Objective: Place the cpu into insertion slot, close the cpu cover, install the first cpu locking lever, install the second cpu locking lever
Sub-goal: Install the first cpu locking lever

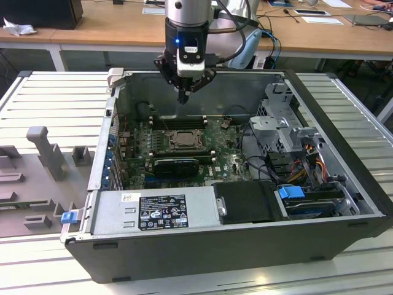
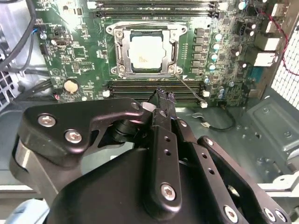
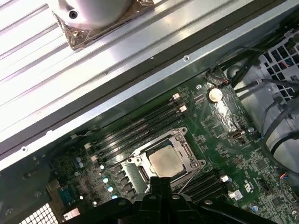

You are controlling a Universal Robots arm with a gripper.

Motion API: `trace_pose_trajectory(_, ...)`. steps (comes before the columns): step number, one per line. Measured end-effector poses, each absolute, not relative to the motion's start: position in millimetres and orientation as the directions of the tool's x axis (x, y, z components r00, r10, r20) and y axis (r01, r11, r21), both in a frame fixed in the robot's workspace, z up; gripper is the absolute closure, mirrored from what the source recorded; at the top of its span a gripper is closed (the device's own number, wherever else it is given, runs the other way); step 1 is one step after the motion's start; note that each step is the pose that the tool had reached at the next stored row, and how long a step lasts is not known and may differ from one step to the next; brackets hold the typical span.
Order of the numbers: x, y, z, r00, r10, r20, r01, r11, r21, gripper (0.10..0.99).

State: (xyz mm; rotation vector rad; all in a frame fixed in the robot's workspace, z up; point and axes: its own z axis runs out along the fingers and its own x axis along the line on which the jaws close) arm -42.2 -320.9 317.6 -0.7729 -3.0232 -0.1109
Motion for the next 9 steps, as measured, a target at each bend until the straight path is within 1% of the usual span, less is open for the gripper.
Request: trace_pose_trajectory(9,-42.2,-320.9,317.5,-0.92,0.39,0.036,0.392,0.918,0.064,0.98)
